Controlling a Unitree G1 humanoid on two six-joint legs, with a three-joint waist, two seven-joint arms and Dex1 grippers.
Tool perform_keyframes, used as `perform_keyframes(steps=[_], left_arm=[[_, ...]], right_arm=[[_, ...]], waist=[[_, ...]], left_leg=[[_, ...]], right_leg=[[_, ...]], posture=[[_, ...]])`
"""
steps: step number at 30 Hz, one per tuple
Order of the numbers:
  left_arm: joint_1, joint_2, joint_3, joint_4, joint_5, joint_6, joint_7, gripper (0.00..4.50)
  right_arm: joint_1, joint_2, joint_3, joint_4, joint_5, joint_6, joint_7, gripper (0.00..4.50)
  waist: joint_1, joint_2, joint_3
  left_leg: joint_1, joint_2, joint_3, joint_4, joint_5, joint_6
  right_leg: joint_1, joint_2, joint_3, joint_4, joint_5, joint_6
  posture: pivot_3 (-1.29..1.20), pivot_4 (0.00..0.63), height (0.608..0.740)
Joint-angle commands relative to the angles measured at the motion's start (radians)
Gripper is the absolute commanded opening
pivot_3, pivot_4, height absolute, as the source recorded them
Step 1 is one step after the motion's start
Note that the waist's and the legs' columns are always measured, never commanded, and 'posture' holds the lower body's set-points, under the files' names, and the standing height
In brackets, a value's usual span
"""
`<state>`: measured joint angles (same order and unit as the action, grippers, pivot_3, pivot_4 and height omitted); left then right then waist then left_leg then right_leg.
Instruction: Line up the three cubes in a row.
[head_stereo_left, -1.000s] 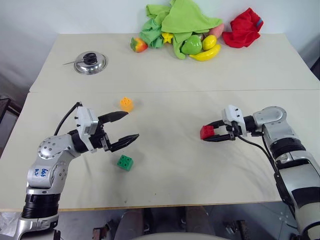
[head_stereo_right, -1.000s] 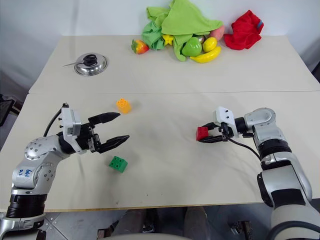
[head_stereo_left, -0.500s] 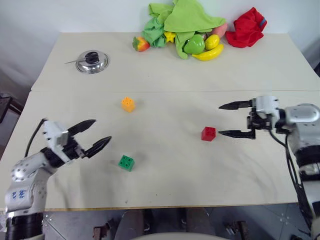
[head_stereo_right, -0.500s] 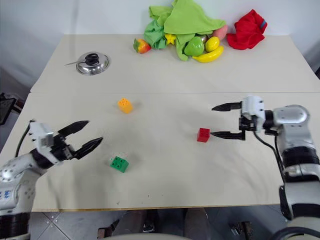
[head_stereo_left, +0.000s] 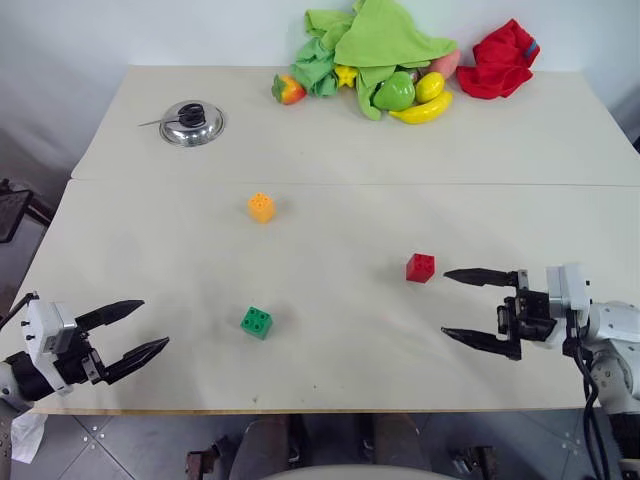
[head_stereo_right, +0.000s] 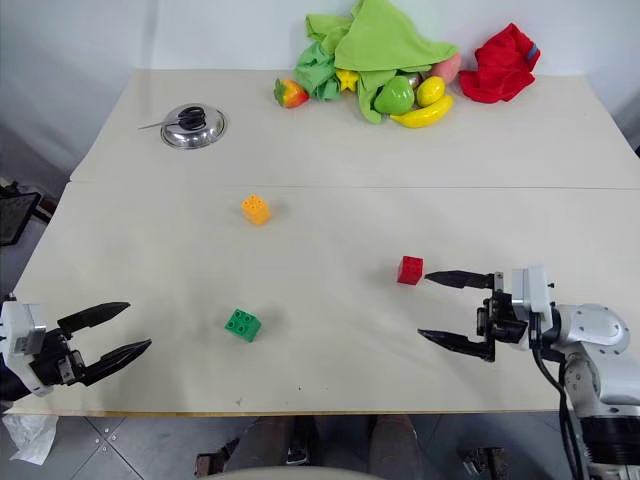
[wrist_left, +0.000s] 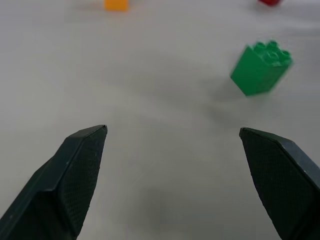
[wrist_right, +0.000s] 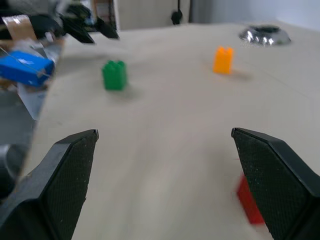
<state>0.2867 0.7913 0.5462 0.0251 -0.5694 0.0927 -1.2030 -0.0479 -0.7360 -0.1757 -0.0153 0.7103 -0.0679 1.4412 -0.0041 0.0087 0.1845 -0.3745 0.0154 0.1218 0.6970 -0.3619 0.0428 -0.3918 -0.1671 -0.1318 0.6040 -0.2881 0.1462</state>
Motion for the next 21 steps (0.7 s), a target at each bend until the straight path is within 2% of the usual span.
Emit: perform_keyframes(steps=[1, 5, 13, 21], left_arm=[[-0.039, 0.036, -0.028, 0.005, 0.019, -0.049, -0.067, 4.50], [-0.133, 0.068, -0.106, 0.030, 0.050, -0.077, -0.120, 4.50], [-0.325, 0.044, -0.342, -0.042, 0.104, -0.144, -0.211, 4.50], [-0.487, -0.031, -0.551, 0.093, 0.209, -0.249, -0.283, 4.50]], right_arm=[[0.001, 0.016, -0.026, -0.021, -0.001, -0.050, 0.048, 4.47], [-0.011, 0.011, -0.022, 0.016, -0.034, -0.070, 0.072, 4.47], [-0.020, -0.024, -0.036, 0.065, -0.052, -0.071, 0.119, 4.47], [-0.017, -0.029, -0.032, 0.053, -0.062, -0.050, 0.107, 4.47]], waist=[[0.000, 0.000, 0.000], [0.003, 0.000, 0.000], [0.001, 0.000, 0.000], [0.001, 0.000, 0.000]], left_leg=[[0.000, 0.000, 0.000, 0.000, 0.000, 0.000], [0.000, 0.000, 0.000, -0.001, 0.001, 0.002], [0.000, -0.001, 0.001, -0.001, 0.001, 0.004], [0.000, -0.001, 0.002, 0.000, 0.001, 0.005]], right_leg=[[0.000, 0.000, 0.000, 0.000, 0.000, 0.000], [0.000, 0.000, -0.001, 0.003, 0.000, -0.001], [0.000, 0.001, -0.001, 0.004, 0.000, -0.001], [0.001, 0.003, -0.001, 0.005, 0.000, -0.001]], posture=[[0.00, 0.150, 0.740], [0.00, 0.150, 0.740], [0.00, 0.150, 0.740], [0.00, 0.150, 0.740]])
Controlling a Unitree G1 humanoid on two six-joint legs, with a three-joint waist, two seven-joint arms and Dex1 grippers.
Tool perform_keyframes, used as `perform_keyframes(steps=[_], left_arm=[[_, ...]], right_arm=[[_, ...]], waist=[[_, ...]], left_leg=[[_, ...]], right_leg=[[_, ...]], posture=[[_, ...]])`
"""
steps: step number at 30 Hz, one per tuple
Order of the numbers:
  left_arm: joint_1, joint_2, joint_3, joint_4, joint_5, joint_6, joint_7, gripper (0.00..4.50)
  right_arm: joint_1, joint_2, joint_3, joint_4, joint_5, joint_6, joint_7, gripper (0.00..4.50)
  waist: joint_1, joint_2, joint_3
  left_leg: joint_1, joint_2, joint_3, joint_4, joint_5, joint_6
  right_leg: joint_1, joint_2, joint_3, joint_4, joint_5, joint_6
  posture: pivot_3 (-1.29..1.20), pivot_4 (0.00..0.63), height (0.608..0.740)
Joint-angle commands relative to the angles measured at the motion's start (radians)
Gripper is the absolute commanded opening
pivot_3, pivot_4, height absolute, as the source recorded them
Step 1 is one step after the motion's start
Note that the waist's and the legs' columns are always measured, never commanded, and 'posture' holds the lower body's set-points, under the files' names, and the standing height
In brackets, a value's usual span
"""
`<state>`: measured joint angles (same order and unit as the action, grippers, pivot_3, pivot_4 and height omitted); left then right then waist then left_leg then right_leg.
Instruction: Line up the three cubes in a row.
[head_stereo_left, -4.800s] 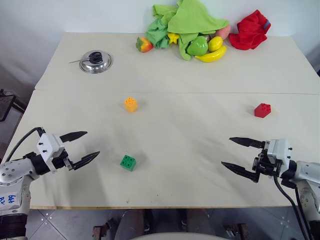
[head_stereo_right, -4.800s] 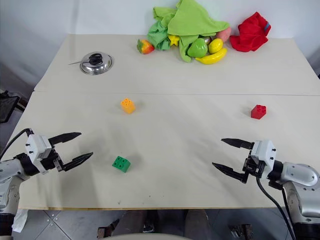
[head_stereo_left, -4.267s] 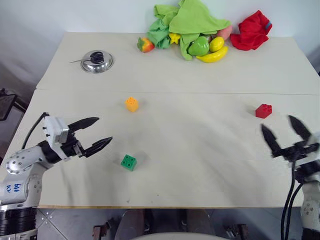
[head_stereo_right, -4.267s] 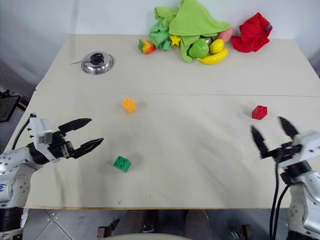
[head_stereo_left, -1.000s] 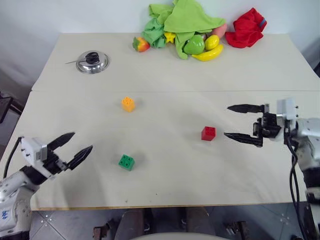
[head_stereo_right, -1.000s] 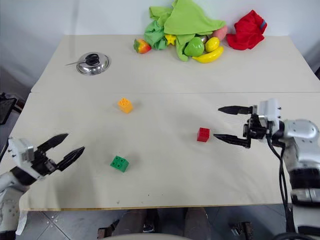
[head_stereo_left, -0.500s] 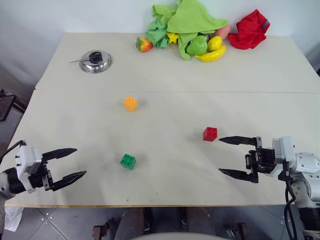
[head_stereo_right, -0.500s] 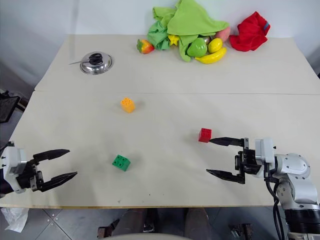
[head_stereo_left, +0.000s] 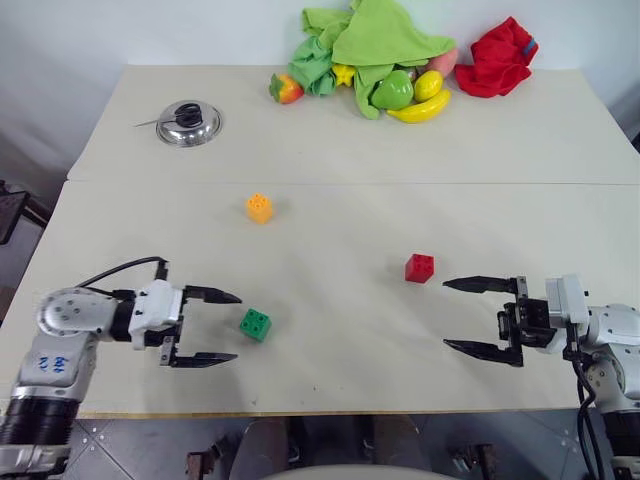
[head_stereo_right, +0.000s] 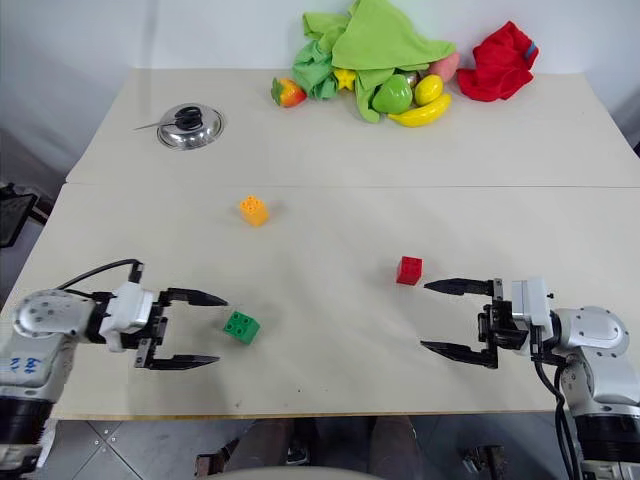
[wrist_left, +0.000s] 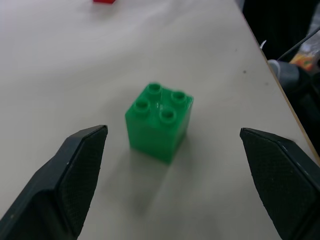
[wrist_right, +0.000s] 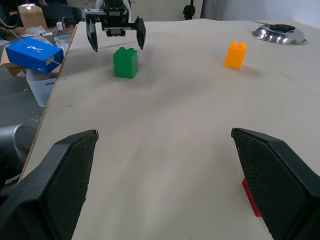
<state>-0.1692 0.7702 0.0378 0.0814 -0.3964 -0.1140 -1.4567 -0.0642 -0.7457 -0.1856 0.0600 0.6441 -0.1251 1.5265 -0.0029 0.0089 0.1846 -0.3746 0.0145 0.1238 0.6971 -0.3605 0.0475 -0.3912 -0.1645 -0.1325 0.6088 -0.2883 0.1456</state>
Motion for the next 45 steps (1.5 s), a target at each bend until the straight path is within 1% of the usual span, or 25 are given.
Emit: perform_keyframes(steps=[1, 2, 5, 10, 12, 13, 15, 17, 20, 22, 24, 27, 32, 36, 45], left_arm=[[-0.049, -0.024, -0.055, 0.055, 0.048, -0.051, -0.018, 4.50], [-0.068, -0.041, -0.061, 0.071, 0.049, -0.055, -0.008, 4.50], [-0.094, -0.063, -0.076, 0.102, 0.062, -0.078, -0.005, 3.92], [-0.116, -0.079, -0.083, 0.105, 0.053, -0.075, -0.001, 2.37], [-0.147, -0.082, -0.075, 0.086, 0.026, -0.027, 0.003, 1.68], [-0.165, -0.080, -0.071, 0.078, 0.017, -0.005, 0.000, 1.48], [-0.209, -0.065, -0.071, 0.045, -0.018, 0.087, -0.015, 1.49], [-0.298, -0.071, -0.075, 0.028, -0.044, 0.188, 0.004, 1.49], [-0.458, -0.139, -0.126, 0.032, -0.050, 0.312, 0.034, 1.49], [-0.553, -0.226, -0.194, 0.071, -0.014, 0.371, 0.065, 1.49], [-0.601, -0.281, -0.232, 0.108, 0.020, 0.376, 0.086, 1.49], [-0.681, -0.401, -0.324, 0.262, 0.146, 0.324, 0.174, 1.49], [-0.754, -0.532, -0.395, 0.492, 0.291, 0.231, 0.292, 1.49], [-0.767, -0.559, -0.401, 0.559, 0.334, 0.179, 0.307, 1.49], [-0.730, -0.516, -0.372, 0.558, 0.360, 0.169, 0.325, 1.49]], right_arm=[[-0.001, -0.020, -0.024, -0.022, 0.004, 0.007, 0.022, 4.47], [0.001, -0.023, -0.027, -0.020, 0.005, 0.006, 0.024, 4.47], [0.015, -0.028, -0.041, -0.011, 0.007, -0.002, 0.036, 4.50], [0.045, -0.026, -0.053, -0.009, 0.020, -0.012, 0.057, 4.50], [0.059, -0.018, -0.060, -0.020, 0.033, -0.009, 0.050, 4.50], [0.066, -0.015, -0.064, -0.026, 0.041, -0.005, 0.045, 4.50], [0.081, -0.012, -0.078, -0.037, 0.059, 0.004, 0.032, 4.50], [0.095, -0.006, -0.104, -0.052, 0.082, 0.018, 0.006, 4.50], [0.114, 0.015, -0.145, -0.077, 0.103, 0.039, -0.056, 4.50], [0.132, 0.029, -0.182, -0.110, 0.115, 0.054, -0.109, 4.50], [0.146, 0.036, -0.202, -0.135, 0.115, 0.064, -0.142, 4.50], [0.172, 0.042, -0.245, -0.166, 0.108, 0.064, -0.190, 4.50], [0.237, 0.050, -0.289, -0.228, 0.112, 0.075, -0.235, 4.50], [0.280, 0.059, -0.310, -0.264, 0.114, 0.079, -0.256, 4.50], [0.329, 0.064, -0.337, -0.242, 0.101, 0.054, -0.228, 4.50]], waist=[[0.000, 0.000, 0.000], [0.000, 0.000, 0.000], [0.001, 0.000, 0.000], [0.001, 0.000, 0.000], [0.002, 0.000, 0.000], [0.004, -0.001, 0.001], [0.007, -0.001, 0.001], [0.009, -0.001, 0.001], [0.018, -0.002, 0.001], [0.026, -0.001, 0.001], [0.029, -0.001, 0.001], [0.029, -0.002, 0.001], [0.029, -0.003, 0.002], [0.025, -0.003, 0.002], [0.027, -0.003, 0.002]], left_leg=[[0.000, 0.000, 0.000, 0.000, 0.000, 0.000], [0.000, 0.000, 0.000, 0.000, 0.000, 0.000], [0.000, 0.000, 0.000, 0.001, 0.000, 0.000], [0.000, 0.000, 0.000, 0.001, 0.000, 0.001], [0.000, 0.000, 0.000, 0.001, 0.000, 0.001], [0.000, 0.000, -0.001, 0.002, 0.001, 0.001], [0.000, 0.000, -0.002, 0.002, 0.001, 0.001], [-0.001, 0.000, -0.002, 0.002, 0.001, 0.002], [-0.001, -0.001, -0.003, 0.003, 0.001, 0.003], [0.000, -0.002, -0.003, 0.003, 0.001, 0.003], [0.000, -0.003, -0.003, 0.003, 0.002, 0.003], [0.000, -0.005, -0.003, 0.003, 0.001, 0.003], [-0.001, -0.006, -0.003, 0.002, 0.002, 0.003], [-0.001, -0.004, -0.003, 0.002, 0.002, 0.003], [-0.001, -0.002, -0.003, 0.002, 0.002, 0.003]], right_leg=[[0.000, 0.000, 0.000, 0.000, 0.000, 0.000], [0.000, 0.000, 0.000, 0.000, 0.000, 0.000], [0.000, 0.000, 0.000, 0.000, 0.000, 0.000], [0.000, 0.000, 0.000, 0.000, 0.000, 0.000], [0.001, 0.000, 0.000, 0.000, 0.000, 0.001], [0.001, 0.000, 0.000, 0.000, 0.000, 0.001], [0.001, 0.000, 0.000, 0.001, 0.000, 0.001], [0.002, 0.000, 0.000, 0.001, 0.001, 0.001], [0.003, 0.000, -0.001, 0.001, 0.001, 0.001], [0.003, 0.000, 0.000, 0.000, 0.001, 0.002], [0.005, 0.000, 0.000, -0.001, 0.001, 0.003], [0.005, 0.001, -0.001, -0.003, 0.002, 0.003], [0.005, 0.002, -0.001, -0.005, 0.002, 0.003], [0.004, 0.002, 0.000, -0.005, 0.002, 0.003], [0.004, 0.001, 0.000, -0.004, 0.002, 0.004]], posture=[[0.00, 0.150, 0.740], [0.00, 0.150, 0.740], [0.00, 0.150, 0.740], [0.00, 0.150, 0.740], [0.00, 0.150, 0.740], [0.00, 0.150, 0.740], [0.00, 0.150, 0.740], [0.00, 0.150, 0.740], [0.00, 0.150, 0.740], [0.00, 0.150, 0.740], [0.00, 0.150, 0.740], [0.00, 0.150, 0.740], [0.00, 0.150, 0.740], [0.00, 0.150, 0.740], [0.00, 0.150, 0.740]])
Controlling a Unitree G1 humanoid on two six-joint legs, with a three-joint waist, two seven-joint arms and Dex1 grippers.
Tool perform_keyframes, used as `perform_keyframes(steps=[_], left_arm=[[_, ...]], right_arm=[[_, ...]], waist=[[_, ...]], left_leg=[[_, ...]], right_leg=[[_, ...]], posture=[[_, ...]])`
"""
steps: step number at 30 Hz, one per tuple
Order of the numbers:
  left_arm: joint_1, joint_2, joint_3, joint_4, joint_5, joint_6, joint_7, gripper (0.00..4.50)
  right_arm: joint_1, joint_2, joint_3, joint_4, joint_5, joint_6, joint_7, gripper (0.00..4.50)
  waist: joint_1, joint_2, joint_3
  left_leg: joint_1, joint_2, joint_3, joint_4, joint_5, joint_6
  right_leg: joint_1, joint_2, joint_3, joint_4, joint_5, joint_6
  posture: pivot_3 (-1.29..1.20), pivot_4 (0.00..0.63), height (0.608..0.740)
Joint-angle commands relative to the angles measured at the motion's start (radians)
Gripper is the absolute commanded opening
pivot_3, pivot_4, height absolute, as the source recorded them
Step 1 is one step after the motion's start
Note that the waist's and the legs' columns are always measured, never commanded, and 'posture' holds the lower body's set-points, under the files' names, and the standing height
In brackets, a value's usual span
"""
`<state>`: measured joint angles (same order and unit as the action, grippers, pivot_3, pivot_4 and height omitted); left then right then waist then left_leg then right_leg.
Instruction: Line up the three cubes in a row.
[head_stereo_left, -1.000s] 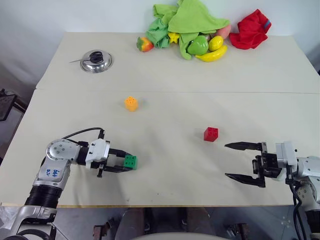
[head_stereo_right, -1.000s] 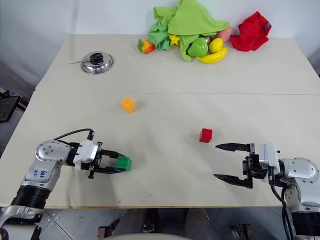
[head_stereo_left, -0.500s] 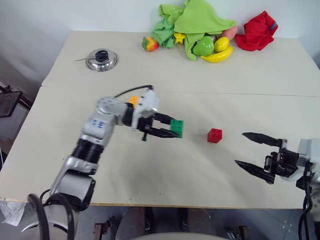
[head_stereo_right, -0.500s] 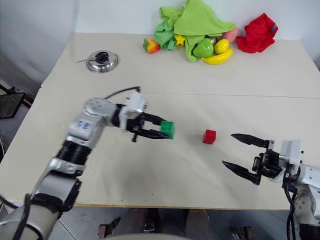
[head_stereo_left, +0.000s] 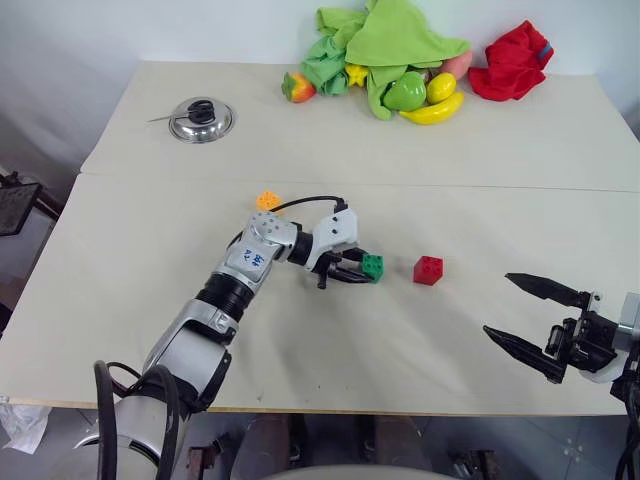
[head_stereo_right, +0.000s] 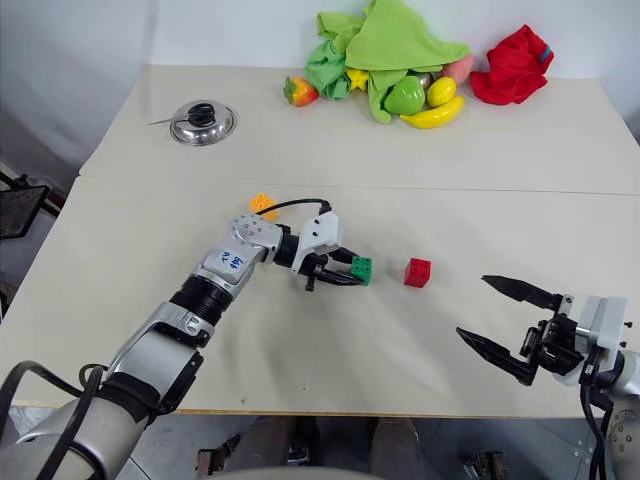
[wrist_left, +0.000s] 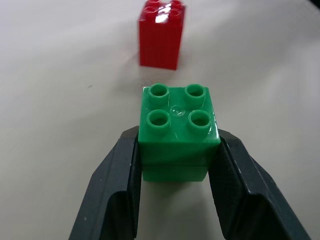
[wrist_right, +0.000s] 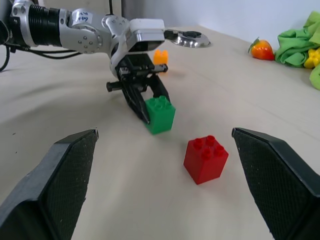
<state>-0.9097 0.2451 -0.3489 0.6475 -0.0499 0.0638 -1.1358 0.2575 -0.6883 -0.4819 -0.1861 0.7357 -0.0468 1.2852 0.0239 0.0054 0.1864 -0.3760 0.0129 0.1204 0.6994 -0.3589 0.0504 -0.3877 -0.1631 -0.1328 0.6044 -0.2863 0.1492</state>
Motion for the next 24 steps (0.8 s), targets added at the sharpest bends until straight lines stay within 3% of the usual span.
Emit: perform_keyframes(steps=[1, 7, 8, 14, 21, 24], left_arm=[[0.015, 0.014, 0.011, -0.009, 0.017, -0.012, -0.002, 1.49], [0.016, 0.017, 0.028, -0.015, 0.015, 0.006, 0.005, 1.49], [0.018, 0.017, 0.034, -0.020, 0.014, 0.008, 0.013, 2.21], [0.047, 0.054, 0.125, -0.127, -0.115, 0.002, -0.108, 3.92], [0.152, 0.244, 0.282, -0.220, -0.246, -0.154, -0.291, 3.92], [0.273, 0.338, 0.408, -0.296, -0.281, -0.146, -0.207, 4.28]], right_arm=[[0.011, 0.003, -0.041, 0.014, 0.003, -0.032, 0.025, 4.50], [0.028, -0.007, -0.050, 0.081, -0.017, -0.055, 0.068, 4.50], [0.027, -0.008, -0.049, 0.089, -0.019, -0.059, 0.071, 4.50], [-0.020, -0.001, -0.021, 0.079, -0.013, -0.053, 0.063, 4.50], [-0.110, 0.001, 0.037, 0.065, -0.003, -0.007, 0.057, 4.50], [-0.158, -0.002, 0.080, 0.043, -0.004, 0.081, -0.016, 4.50]], waist=[[0.000, 0.000, 0.000], [0.000, 0.000, 0.000], [0.000, 0.000, 0.000], [-0.002, 0.000, 0.000], [-0.010, 0.001, 0.000], [-0.020, 0.001, 0.000]], left_leg=[[0.000, 0.000, 0.000, 0.000, 0.000, 0.000], [0.000, 0.000, 0.000, 0.000, 0.000, 0.000], [0.000, 0.000, 0.000, 0.000, 0.000, 0.000], [0.000, 0.000, 0.000, 0.000, 0.000, 0.000], [0.000, 0.001, 0.000, 0.000, 0.000, 0.000], [0.000, 0.001, 0.000, 0.001, 0.000, 0.000]], right_leg=[[0.000, 0.000, 0.000, 0.000, 0.000, 0.000], [0.000, 0.000, 0.000, 0.000, 0.000, 0.000], [0.000, 0.000, 0.000, 0.000, 0.000, 0.000], [0.000, 0.000, 0.000, 0.001, 0.000, 0.000], [-0.001, 0.000, 0.000, 0.002, 0.000, 0.000], [-0.001, 0.000, 0.001, 0.002, 0.000, 0.000]], posture=[[0.00, 0.150, 0.740], [0.00, 0.150, 0.740], [0.00, 0.150, 0.740], [0.00, 0.150, 0.740], [0.00, 0.150, 0.740], [0.00, 0.150, 0.740]])
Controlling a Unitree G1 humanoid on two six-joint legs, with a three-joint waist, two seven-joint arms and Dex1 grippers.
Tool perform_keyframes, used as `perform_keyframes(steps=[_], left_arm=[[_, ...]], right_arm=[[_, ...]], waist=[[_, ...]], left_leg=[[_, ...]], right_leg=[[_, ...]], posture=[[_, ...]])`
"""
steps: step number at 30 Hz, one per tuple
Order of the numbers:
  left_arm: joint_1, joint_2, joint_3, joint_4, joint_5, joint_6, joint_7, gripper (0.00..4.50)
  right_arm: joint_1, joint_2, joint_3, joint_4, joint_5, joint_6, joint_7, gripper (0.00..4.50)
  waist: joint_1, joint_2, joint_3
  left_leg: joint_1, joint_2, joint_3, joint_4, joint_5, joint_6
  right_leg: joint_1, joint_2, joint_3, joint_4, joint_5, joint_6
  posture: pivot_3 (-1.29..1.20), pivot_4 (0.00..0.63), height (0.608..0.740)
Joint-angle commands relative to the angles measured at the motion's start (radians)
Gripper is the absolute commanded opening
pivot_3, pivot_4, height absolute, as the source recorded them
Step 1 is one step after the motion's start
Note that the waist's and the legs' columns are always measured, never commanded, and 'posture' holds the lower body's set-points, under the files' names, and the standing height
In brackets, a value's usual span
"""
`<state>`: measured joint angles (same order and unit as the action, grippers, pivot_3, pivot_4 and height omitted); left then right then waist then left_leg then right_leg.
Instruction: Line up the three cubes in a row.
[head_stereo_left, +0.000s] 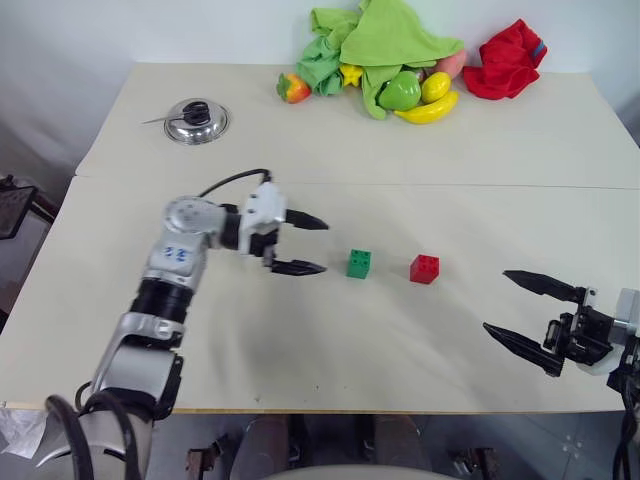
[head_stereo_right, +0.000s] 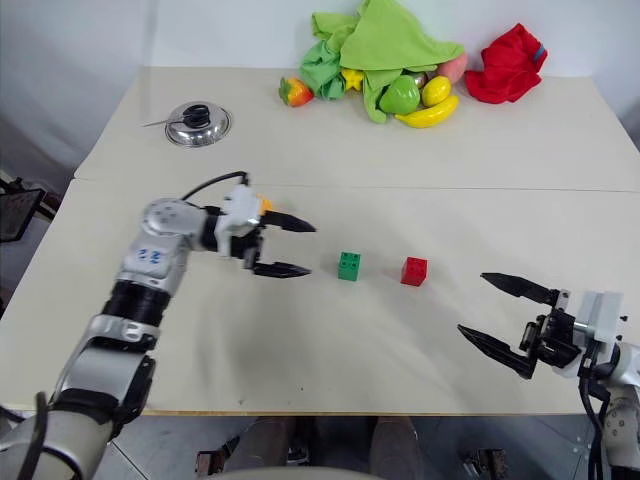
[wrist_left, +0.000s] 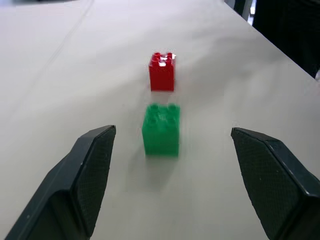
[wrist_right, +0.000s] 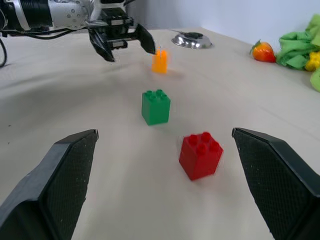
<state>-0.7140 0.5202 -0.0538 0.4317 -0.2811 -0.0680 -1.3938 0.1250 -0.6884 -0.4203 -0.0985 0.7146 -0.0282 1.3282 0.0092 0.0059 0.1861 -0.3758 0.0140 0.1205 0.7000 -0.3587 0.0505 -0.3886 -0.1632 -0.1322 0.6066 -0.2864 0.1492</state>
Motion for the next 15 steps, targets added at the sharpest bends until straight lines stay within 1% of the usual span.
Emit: perform_keyframes(steps=[1, 3, 6, 9, 11, 12, 15], left_arm=[[0.121, 0.085, 0.139, -0.113, -0.052, -0.003, 0.080, 4.47], [0.233, 0.115, 0.213, -0.185, -0.065, 0.025, 0.159, 4.49], [0.415, 0.116, 0.355, -0.290, -0.100, 0.078, 0.316, 4.49], [0.595, 0.081, 0.476, -0.378, -0.123, 0.101, 0.451, 4.49], [0.708, 0.033, 0.562, -0.406, -0.108, 0.050, 0.551, 4.49], [0.758, 0.012, 0.598, -0.416, -0.114, 0.053, 0.590, 4.49], [0.864, -0.015, 0.633, -0.448, -0.126, 0.061, 0.627, 4.49]], right_arm=[[-0.042, 0.007, 0.025, -0.045, 0.008, 0.061, -0.078, 4.50], [-0.072, 0.038, 0.036, -0.048, 0.011, 0.046, -0.097, 4.50], [-0.106, 0.077, 0.061, -0.050, 0.002, 0.031, -0.113, 4.50], [-0.125, 0.115, 0.074, -0.053, 0.007, 0.023, -0.124, 4.50], [-0.128, 0.140, 0.092, -0.060, 0.004, 0.014, -0.123, 4.50], [-0.133, 0.154, 0.096, -0.056, 0.004, 0.011, -0.131, 4.50], [-0.146, 0.172, 0.097, -0.040, -0.003, -0.002, -0.139, 4.50]], waist=[[-0.010, 0.000, 0.000], [-0.011, 0.000, 0.000], [-0.011, 0.000, 0.000], [-0.010, 0.000, 0.000], [-0.009, 0.000, 0.000], [-0.009, 0.000, 0.000], [-0.009, 0.000, 0.000]], left_leg=[[0.000, 0.000, 0.000, 0.000, 0.000, 0.000], [0.000, 0.000, -0.001, 0.000, 0.000, 0.000], [0.001, -0.001, -0.001, 0.000, 0.000, 0.000], [0.001, -0.001, -0.002, -0.001, 0.000, 0.000], [0.001, -0.001, -0.003, -0.001, 0.000, 0.000], [0.002, -0.001, -0.004, -0.001, 0.000, 0.000], [0.005, 0.000, -0.004, -0.001, -0.001, -0.001]], right_leg=[[0.000, -0.001, 0.000, 0.001, 0.000, 0.000], [0.000, -0.001, 0.000, 0.001, 0.000, 0.000], [0.001, -0.002, 0.000, 0.001, 0.000, 0.000], [0.002, -0.002, 0.000, 0.000, 0.000, 0.000], [0.002, -0.002, -0.001, 0.000, 0.000, 0.000], [0.004, -0.003, -0.001, -0.001, 0.000, 0.000], [0.006, -0.003, -0.001, -0.002, 0.000, 0.000]], posture=[[0.00, 0.150, 0.740], [0.00, 0.150, 0.740], [0.00, 0.150, 0.740], [0.00, 0.150, 0.740], [0.00, 0.150, 0.740], [0.00, 0.150, 0.740], [0.00, 0.150, 0.740]])
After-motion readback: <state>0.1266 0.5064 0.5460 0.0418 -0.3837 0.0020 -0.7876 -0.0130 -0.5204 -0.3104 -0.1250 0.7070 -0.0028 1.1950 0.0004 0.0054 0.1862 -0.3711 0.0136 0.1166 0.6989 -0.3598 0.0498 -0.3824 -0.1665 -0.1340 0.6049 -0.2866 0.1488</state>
